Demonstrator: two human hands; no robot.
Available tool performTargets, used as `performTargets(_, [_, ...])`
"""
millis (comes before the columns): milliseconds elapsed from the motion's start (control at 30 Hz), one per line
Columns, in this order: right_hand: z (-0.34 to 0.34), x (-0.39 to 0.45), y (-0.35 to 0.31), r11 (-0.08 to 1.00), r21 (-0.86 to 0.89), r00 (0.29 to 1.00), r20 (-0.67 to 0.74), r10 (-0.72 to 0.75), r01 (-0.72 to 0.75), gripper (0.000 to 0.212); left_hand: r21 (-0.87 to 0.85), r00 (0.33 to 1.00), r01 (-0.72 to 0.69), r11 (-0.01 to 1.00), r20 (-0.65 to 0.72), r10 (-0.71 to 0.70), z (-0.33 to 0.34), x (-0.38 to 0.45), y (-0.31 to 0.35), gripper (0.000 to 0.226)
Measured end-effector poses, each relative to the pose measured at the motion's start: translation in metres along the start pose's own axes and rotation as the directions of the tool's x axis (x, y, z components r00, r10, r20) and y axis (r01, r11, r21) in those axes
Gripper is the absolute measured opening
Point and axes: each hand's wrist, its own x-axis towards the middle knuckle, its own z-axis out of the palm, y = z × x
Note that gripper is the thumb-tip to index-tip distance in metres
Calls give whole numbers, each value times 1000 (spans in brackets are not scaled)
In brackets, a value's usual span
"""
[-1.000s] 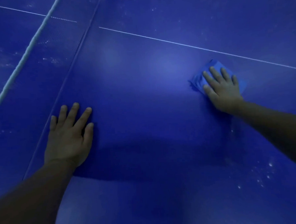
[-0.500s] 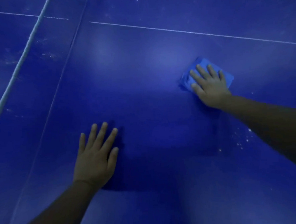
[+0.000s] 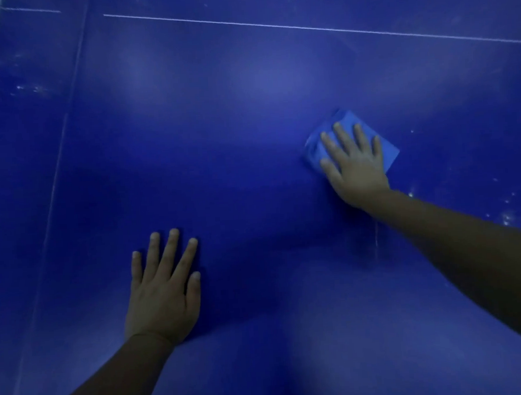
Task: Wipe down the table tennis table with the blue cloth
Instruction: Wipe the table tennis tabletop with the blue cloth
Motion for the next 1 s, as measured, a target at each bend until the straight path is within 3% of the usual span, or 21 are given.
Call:
performTargets(67, [1, 5, -5, 995, 15, 995, -17, 97, -97, 62, -9, 1000, -1, 1000, -3, 1, 0, 1, 0, 58])
performTargets(133, [9, -34, -14, 997, -5, 996, -45, 82, -82, 60, -20, 1000, 0, 1000, 3, 0, 0, 1, 0, 59])
performTargets(300, [39, -251, -47, 996, -18, 996, -29, -84, 84, 54, -18, 1000, 6, 1000, 6, -6, -1, 1, 1, 63])
performTargets(400, [38, -267, -31, 981, -29, 980, 55, -192, 194, 53, -28, 1000, 5, 1000, -12, -6, 1, 0, 1, 63])
performTargets(467, [30, -228, -22, 997, -52, 998, 19, -53, 54, 56, -50, 1000, -7, 999, -21, 6, 0, 0, 1, 63])
performTargets(533, [23, -183, -16, 965, 32, 965, -18, 261, -260, 58, -62, 1000, -10, 998, -11, 10, -1, -1, 2, 64])
performTargets(600, [19, -150, -21, 829, 150, 836, -26, 548, -538, 59, -46, 1000, -10, 999, 1, 10, 0, -1, 3, 64])
performTargets(667, [23, -138, -52, 721, 196, 731, -27, 681, -665, 60, -30, 1000, -10, 999, 2, 10, 1, -1, 2, 64])
performTargets(700, [27, -143, -75, 738, 173, 742, -56, 669, -652, 60, -30, 1000, -12, 999, -4, 12, 1, 0, 2, 63])
performTargets(733, [33, -157, -101, 804, 146, 801, -97, 591, -576, 59, -33, 1000, -14, 999, -10, 13, 2, 0, 1, 63])
performTargets(800, [47, -213, -152, 961, 97, 958, -101, 270, -260, 55, -35, 1000, -11, 999, -14, 10, 4, -1, 1, 63])
performTargets(867, [52, -272, -156, 998, 50, 997, -68, 35, -32, 52, -28, 1000, -5, 1000, -14, 4, 4, -1, 1, 63])
performTargets(933, [48, -301, -112, 996, 21, 996, -9, 91, -91, 55, -25, 1000, -16, 1000, -16, 15, 4, -1, 0, 62])
performTargets(1000, [36, -308, -57, 920, -11, 919, 34, 392, -392, 60, -32, 999, -18, 999, -30, 17, 6, 0, 0, 61])
